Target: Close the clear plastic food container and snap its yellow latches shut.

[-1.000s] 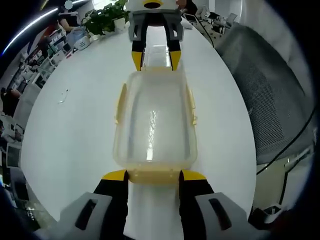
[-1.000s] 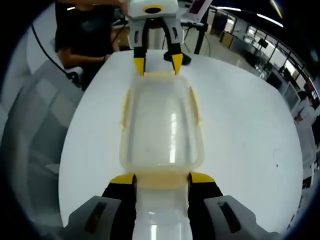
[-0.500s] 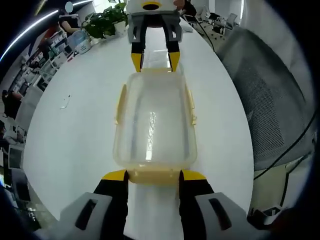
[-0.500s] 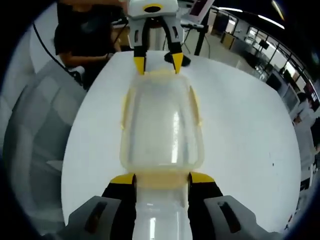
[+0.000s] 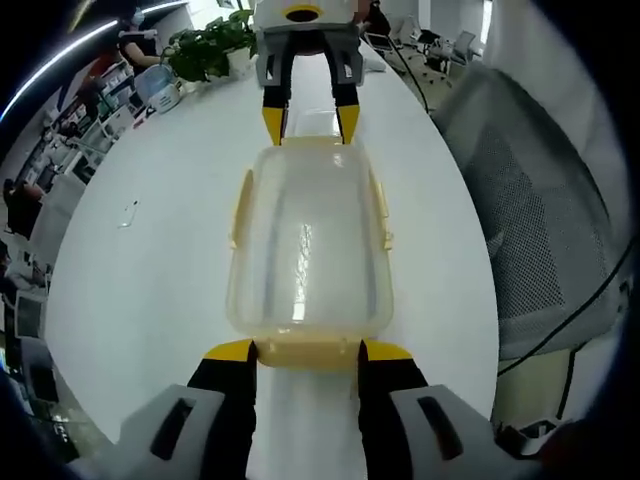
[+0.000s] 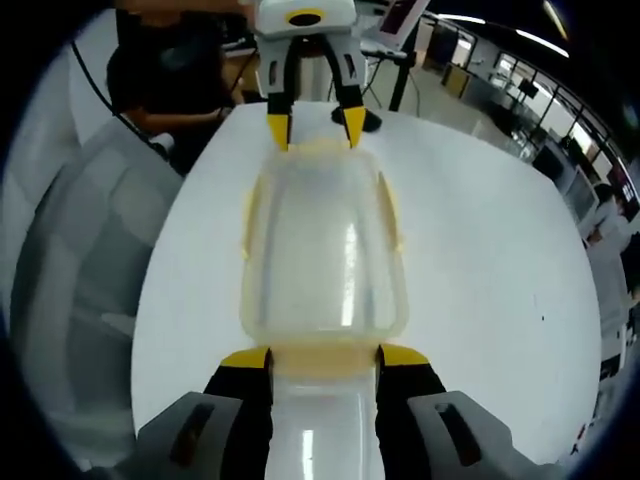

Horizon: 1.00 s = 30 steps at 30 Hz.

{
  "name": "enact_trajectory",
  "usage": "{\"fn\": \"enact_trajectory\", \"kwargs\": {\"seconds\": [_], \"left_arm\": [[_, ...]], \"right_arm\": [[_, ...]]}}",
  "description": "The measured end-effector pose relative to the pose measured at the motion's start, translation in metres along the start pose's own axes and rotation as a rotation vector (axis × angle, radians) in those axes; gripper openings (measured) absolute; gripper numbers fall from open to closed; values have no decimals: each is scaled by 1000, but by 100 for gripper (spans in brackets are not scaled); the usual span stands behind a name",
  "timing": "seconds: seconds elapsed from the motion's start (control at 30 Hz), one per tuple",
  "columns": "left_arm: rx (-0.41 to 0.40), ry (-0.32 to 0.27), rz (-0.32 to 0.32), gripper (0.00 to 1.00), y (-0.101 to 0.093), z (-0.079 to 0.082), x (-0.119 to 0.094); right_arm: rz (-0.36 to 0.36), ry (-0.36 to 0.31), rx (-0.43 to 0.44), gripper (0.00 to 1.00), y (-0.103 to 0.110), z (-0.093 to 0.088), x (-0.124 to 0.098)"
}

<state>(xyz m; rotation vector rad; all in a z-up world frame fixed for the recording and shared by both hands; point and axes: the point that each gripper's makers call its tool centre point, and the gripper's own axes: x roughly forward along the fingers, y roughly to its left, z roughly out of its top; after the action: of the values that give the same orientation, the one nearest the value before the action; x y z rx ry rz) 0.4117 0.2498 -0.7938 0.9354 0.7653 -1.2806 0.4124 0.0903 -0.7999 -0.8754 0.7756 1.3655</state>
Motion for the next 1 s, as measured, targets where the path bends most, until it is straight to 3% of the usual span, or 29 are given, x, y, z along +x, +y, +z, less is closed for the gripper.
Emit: {"fn": "enact_trajectory", "kwargs": {"seconds": [1.0], "left_arm": [[13,-20,-1,39,-15,52,11]], "right_arm": [[-13,-5,14,39,15,-41,-34]]}}
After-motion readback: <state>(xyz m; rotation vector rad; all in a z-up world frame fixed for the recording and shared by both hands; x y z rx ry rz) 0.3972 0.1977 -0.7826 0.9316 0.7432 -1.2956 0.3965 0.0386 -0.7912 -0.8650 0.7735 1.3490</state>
